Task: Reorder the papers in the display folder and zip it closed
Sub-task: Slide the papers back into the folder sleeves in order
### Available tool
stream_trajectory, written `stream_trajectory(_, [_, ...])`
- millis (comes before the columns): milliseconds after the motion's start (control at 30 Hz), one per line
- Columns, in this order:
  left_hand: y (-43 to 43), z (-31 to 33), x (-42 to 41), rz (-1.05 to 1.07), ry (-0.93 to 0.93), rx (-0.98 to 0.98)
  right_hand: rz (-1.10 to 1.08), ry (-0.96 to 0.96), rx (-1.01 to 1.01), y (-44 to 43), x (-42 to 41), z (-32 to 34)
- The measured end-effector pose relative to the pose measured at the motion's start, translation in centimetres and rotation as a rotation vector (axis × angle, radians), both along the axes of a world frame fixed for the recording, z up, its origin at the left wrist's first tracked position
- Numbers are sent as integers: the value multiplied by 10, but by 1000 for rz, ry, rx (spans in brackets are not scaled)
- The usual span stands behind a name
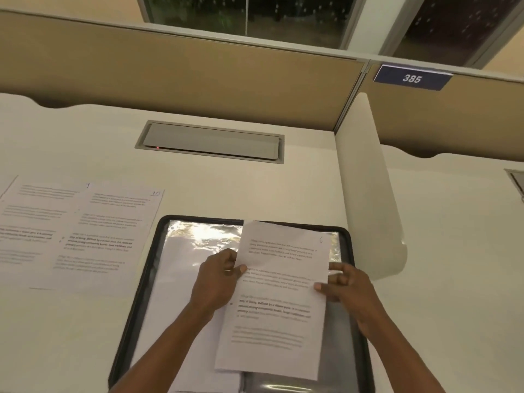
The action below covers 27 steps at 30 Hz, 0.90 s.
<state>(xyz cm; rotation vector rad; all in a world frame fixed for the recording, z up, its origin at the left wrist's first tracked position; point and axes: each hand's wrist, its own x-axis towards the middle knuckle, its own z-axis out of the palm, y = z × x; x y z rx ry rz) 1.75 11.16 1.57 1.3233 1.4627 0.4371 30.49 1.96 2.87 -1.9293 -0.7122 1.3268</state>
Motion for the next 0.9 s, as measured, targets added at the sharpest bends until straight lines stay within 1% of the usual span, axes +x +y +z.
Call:
stream_trajectory(100, [-9, 5, 5, -14, 73, 53, 53, -81, 79, 25, 13, 9])
stream_trajectory(233, [-23, 19, 17, 30, 106, 78, 238, -238, 167, 65, 32, 24])
stream_trajectory(300, [-27, 25, 24, 60, 116, 86, 442, -301, 149, 88, 38, 35])
stream_trajectory(433, [-25, 37, 38, 125, 99, 98, 927, -476, 60, 128, 32, 52])
stream_trajectory(500, [-22, 41, 45, 155, 88, 114, 1082, -555, 37, 144, 25, 58])
stream_trajectory(567, [-18, 45, 53, 202, 68, 137, 1144, -598, 29, 158, 22, 65])
stream_trajectory(633, [-14, 45, 60, 284, 47, 149, 1174, -665, 75, 175, 24, 69])
stream_trajectory(733, [-12, 38, 72, 440, 96, 153, 1172, -784, 122, 203, 36, 74])
stream_trajectory(767, [-12, 34, 77, 472, 150, 156, 1165, -832, 133, 214, 42, 76])
stream_trajectory(833, [-16, 25, 88, 477, 341, 134, 1143, -925, 150, 237, 55, 80])
stream_trajectory(900, [-22, 15, 102, 375, 573, 78, 1108, -1001, 165, 259, 67, 83])
